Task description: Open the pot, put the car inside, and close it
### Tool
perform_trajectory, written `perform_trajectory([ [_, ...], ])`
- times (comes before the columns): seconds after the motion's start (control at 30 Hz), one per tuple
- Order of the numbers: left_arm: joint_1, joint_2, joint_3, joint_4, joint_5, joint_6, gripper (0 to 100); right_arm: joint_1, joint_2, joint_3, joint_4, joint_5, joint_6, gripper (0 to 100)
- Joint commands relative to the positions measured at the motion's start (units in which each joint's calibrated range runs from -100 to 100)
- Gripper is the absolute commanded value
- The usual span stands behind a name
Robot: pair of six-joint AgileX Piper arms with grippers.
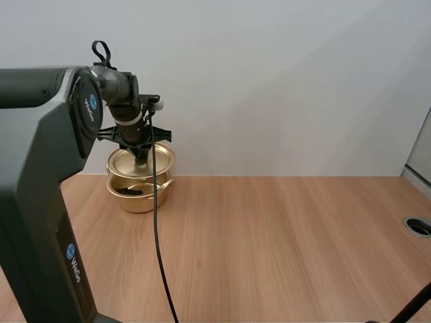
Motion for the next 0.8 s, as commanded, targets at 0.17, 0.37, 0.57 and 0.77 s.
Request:
perform_trajectory([
  [0.17,-0.01,3.1,0.0,0.1,0.5,0.0,0,0.0,-0.8,0.0,-0.5,0.0,-0.1,0],
  [0.37,-0.01,4.9,0.0,0.4,-0.7,-0.3,0,0.0,-1.9,0.0,-0.9,0.0,-0.1,0],
  [0.57,-0.01,6.0,0.0,0.6,-1.7,-0.4,0,0.0,-2.1,0.0,-1.0,0.0,-0.1,0],
  [0.77,-0.01,8.1,0.0,2.4,-1.7,-1.7,0,0.0,-2.1,0.0,-1.0,0.0,-0.1,0],
])
